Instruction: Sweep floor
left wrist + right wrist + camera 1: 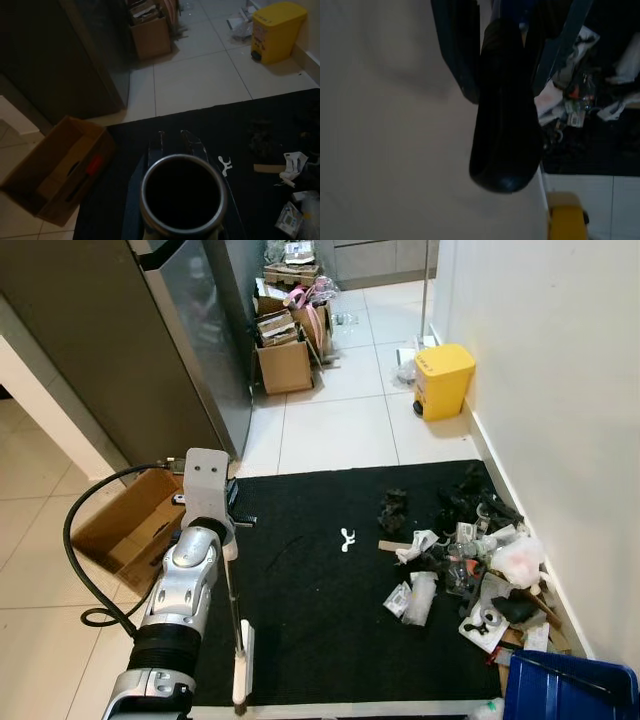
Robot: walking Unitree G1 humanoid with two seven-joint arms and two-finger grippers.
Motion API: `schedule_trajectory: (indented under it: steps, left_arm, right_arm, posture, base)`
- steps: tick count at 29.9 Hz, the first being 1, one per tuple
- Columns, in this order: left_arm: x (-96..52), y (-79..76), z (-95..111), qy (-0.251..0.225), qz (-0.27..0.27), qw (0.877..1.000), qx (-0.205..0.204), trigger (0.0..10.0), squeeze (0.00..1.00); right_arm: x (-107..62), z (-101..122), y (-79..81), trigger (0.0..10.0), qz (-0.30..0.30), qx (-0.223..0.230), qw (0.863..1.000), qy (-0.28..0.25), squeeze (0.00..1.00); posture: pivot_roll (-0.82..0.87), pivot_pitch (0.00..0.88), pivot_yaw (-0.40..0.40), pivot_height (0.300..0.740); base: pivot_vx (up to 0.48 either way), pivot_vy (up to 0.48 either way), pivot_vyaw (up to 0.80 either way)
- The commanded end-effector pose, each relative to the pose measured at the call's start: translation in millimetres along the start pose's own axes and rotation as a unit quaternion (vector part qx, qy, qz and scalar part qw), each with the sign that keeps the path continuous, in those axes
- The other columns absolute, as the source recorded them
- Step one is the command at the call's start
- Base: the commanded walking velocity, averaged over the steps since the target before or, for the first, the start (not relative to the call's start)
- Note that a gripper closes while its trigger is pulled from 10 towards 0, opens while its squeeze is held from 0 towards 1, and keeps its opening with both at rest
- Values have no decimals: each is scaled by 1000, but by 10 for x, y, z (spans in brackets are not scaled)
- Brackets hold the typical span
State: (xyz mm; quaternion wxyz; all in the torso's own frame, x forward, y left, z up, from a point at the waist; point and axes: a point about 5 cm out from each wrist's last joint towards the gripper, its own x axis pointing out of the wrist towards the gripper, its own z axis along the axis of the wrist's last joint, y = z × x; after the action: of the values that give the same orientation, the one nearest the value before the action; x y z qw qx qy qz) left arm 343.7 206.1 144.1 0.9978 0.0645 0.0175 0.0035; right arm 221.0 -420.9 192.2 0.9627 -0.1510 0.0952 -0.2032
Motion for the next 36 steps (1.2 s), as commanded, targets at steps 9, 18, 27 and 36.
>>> schedule_trajectory:
  steps: [9,18,27,36]
  left_arm:
    - [-29,83,-11,8,2,1000,26,10000,0]
    - [15,-14,13,5,-11,1000,24,10000,0]
    - [3,-10,17,3,-5,1000,22,10000,0]
    - [-40,-43,-16,1,0,1000,20,10000,0]
  right_arm:
    - [-407,-109,-389,10000,48,92,994,-33,0]
    - [-385,-42,324,10000,173,271,939,-120,0]
    - [-165,302,1300,10000,250,302,907,-152,0]
    - [-118,667,1961,10000,237,261,918,-180,0]
  posture:
    - [-70,165,136,740]
    - [-70,159,139,740]
    - [-44,149,126,740]
    - [-27,136,93,740]
  base:
    - [0,0,0]
    - [0,0,0]
    - [0,0,0]
    - [0,0,0]
